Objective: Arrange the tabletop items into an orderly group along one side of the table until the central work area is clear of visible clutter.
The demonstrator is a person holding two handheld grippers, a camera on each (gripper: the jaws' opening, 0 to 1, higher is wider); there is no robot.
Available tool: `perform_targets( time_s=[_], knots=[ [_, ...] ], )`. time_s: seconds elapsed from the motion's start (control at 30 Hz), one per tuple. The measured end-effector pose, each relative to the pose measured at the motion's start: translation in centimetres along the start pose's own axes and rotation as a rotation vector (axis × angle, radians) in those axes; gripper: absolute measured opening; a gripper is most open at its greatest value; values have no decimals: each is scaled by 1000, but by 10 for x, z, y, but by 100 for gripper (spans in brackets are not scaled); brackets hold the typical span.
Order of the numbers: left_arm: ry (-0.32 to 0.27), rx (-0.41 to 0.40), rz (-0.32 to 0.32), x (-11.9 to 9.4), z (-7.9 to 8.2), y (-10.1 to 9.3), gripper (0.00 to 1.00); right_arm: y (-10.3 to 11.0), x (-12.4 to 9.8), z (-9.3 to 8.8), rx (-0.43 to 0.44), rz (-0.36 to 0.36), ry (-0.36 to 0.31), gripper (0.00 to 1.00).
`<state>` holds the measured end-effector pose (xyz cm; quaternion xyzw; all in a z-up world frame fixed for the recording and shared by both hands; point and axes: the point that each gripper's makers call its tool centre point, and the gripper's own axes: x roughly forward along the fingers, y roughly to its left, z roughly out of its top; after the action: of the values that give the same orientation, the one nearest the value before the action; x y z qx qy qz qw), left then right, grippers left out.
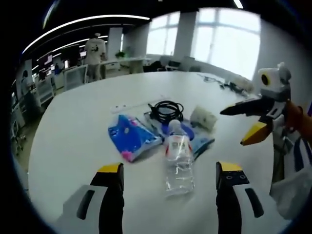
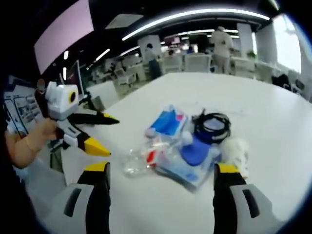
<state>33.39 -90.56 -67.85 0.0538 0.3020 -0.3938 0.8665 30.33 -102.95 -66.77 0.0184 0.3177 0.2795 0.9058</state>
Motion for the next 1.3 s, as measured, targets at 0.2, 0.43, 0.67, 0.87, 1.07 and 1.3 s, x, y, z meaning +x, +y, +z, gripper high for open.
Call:
perform_targets(
  time_s=[0.2,0.43,0.67,0.87,1.07,1.3],
  knots=[
    [14,-36,-49,17,-4,-7,73,-6,15,-4,8,8,21,85],
    [37,-33,-70,33,-10,-10,72,-7,28,0,56,25,9,85],
    [39,-62,-87,46,-11,-14,69,-9,45,1,93,31,9,84],
    [37,-87,-102,56,-9,-20,67,-15,59,6,151,30,-14,82],
    [38,-113,-101,67,-10,-20,63,-19,73,7,204,29,-21,79],
    [57,-139,-93,77,-14,-24,60,-25,88,8,252,9,-30,77]
  ],
)
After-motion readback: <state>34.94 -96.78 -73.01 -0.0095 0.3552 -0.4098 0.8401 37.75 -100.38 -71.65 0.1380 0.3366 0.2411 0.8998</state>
